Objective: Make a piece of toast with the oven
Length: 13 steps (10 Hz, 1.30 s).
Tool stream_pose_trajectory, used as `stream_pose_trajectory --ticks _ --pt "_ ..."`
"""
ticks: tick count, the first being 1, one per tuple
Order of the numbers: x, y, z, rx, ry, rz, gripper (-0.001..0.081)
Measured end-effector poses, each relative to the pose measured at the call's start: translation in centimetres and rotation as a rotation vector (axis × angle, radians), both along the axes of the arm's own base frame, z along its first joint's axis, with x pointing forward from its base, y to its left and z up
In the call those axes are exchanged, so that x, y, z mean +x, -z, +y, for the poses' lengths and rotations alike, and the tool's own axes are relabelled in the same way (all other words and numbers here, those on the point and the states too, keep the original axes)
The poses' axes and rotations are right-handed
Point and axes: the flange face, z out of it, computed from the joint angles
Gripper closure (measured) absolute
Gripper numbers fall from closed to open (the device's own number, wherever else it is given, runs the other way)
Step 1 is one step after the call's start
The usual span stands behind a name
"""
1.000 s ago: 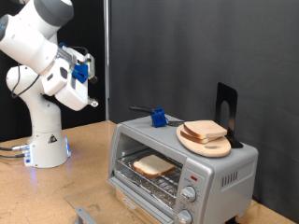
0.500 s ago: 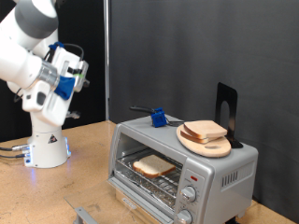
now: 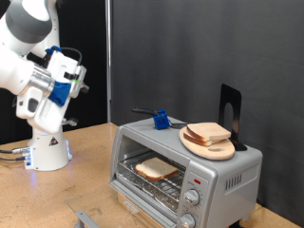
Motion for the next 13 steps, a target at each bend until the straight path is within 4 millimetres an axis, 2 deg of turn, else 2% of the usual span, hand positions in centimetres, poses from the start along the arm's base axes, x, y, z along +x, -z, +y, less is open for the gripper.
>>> stream_pose_trajectory --ticks 4,6,8,10,13 --pt "2.3 3.6 -3.6 -0.013 0.124 0.069 0.0" --pt "3.6 4.8 -4.6 -0.012 0.116 0.074 0.0" --pt "3.4 4.8 -4.4 0.01 0.104 0.082 0.0" --pt "2.5 5.3 -5.6 0.006 0.122 0.09 0.0" --pt "1.6 9.6 -8.3 -0.099 0.171 0.082 0.0"
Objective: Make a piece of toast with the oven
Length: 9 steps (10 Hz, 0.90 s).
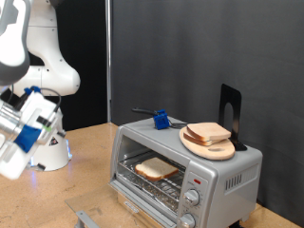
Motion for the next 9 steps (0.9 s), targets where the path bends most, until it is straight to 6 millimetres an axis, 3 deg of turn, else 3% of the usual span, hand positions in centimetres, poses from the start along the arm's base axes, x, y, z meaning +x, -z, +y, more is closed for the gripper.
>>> stream_pose_trajectory --ticks 6,9 --pt "0.0 7.7 -4.9 -0.052 0.027 -0.022 0.0" --pt "0.6 10.6 -4.9 -0.003 -0.01 -0.032 0.0"
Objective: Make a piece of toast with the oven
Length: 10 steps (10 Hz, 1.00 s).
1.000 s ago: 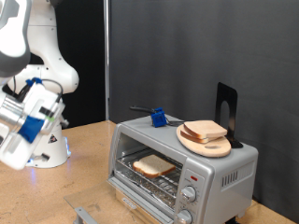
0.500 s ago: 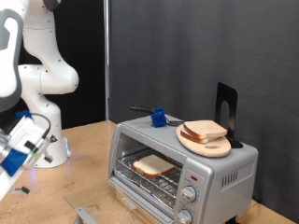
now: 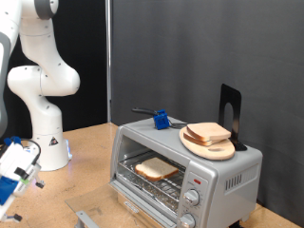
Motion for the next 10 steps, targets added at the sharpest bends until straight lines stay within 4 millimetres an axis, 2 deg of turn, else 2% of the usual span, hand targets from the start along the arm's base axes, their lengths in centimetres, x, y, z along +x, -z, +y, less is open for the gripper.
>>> stream_pose_trajectory --ticks 2,5,8,10 --pt "0.4 1.6 1.7 0.033 -0.03 0.018 0.0" --pt "0.7 3.3 5.9 0.08 -0.091 0.042 0.0" --pt "0.8 4.1 9.8 0.117 -0.121 0.049 0.0" --pt "0.8 3.9 11.2 0.134 -0.132 0.047 0.0"
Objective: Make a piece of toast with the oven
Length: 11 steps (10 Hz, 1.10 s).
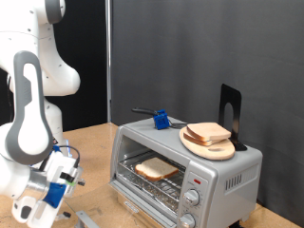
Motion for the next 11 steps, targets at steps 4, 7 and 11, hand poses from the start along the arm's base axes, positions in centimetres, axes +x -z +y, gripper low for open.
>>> stream_pose_trajectory --ticks 4,7,11 --pt "-0.2 -3.7 0.3 0.137 -0.009 -0.014 0.0" --pt "0.2 -7.2 1.0 0.233 -0.006 -0.057 0.0" --pt "0.7 -10.6 3.8 0.249 0.012 -0.088 0.0"
